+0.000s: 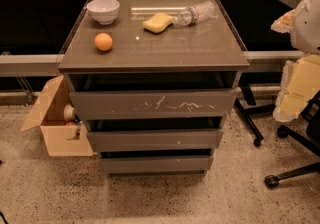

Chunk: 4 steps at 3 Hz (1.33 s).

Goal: Open top drawer

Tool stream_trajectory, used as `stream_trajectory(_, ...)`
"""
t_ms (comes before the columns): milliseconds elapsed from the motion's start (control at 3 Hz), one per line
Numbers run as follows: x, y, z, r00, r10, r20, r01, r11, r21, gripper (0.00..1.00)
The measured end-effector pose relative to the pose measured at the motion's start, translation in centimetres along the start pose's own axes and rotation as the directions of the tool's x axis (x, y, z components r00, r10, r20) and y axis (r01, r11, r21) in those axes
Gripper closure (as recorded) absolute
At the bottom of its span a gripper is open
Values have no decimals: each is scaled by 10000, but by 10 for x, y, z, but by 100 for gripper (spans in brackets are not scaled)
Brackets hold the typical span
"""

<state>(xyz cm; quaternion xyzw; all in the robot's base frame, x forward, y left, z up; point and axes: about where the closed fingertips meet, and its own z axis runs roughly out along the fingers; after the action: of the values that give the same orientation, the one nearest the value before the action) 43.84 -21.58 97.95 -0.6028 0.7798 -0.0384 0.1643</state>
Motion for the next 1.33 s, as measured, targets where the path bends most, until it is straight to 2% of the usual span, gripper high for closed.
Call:
stream_trajectory(333, 0, 0, 0, 10000, 0, 0, 0, 10000, 0, 0)
stream_trajectory(667, -2, -1, 23, 9990, -227, 380, 237, 9993, -274, 0)
stream_trajectory(1000, -5, -2, 73, 9911, -722, 1121, 816, 9933, -819, 0)
stream_trajectory(1333, -12, -1, 121, 9738, -1184, 1942, 1444, 9815, -1255, 0)
